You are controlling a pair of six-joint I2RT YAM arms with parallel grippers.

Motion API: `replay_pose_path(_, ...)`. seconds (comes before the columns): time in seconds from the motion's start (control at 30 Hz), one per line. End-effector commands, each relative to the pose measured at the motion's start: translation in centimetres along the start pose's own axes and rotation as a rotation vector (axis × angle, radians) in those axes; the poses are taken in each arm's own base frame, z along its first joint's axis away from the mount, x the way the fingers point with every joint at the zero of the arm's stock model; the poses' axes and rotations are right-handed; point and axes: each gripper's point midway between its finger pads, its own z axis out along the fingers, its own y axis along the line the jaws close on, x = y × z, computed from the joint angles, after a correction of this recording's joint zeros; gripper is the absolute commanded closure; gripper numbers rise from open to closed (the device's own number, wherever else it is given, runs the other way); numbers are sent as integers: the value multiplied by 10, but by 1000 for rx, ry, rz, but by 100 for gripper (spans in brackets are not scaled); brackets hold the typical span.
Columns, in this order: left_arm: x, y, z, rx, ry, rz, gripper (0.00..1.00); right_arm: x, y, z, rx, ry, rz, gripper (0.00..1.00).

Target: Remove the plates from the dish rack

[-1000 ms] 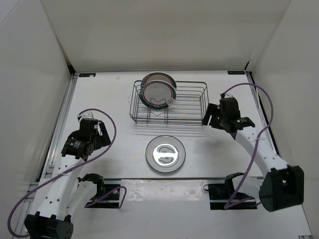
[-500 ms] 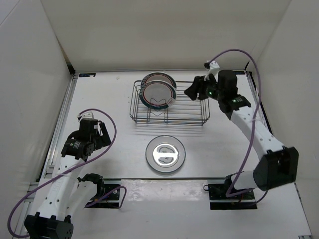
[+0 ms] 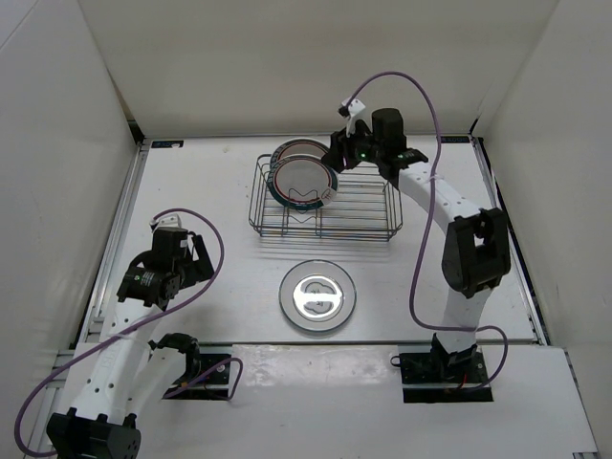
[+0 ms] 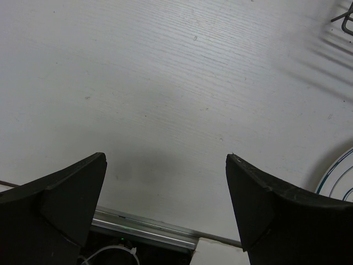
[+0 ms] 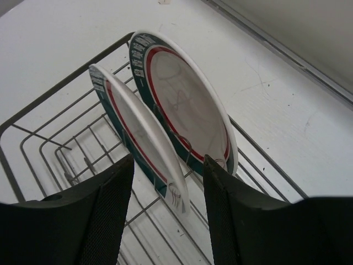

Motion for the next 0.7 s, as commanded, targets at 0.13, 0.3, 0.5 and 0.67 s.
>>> replay_pose_path(0.13,-3,-5,0,27,-13,6,0,-6,-12,23,5,13,-100,44)
replay_pose_path(0.3,-1,-5,1,27,-1,8,0,12,-17,38,-12,42,-78,44)
replay_pose_path(0.5,-2,-6,2,28,-3,8,0,23,-18,44,-11,59,-77,52)
replay_pose_path(0.67,0,-6,2,30,6,14,0,17,-18,40,-1,55,-96,66)
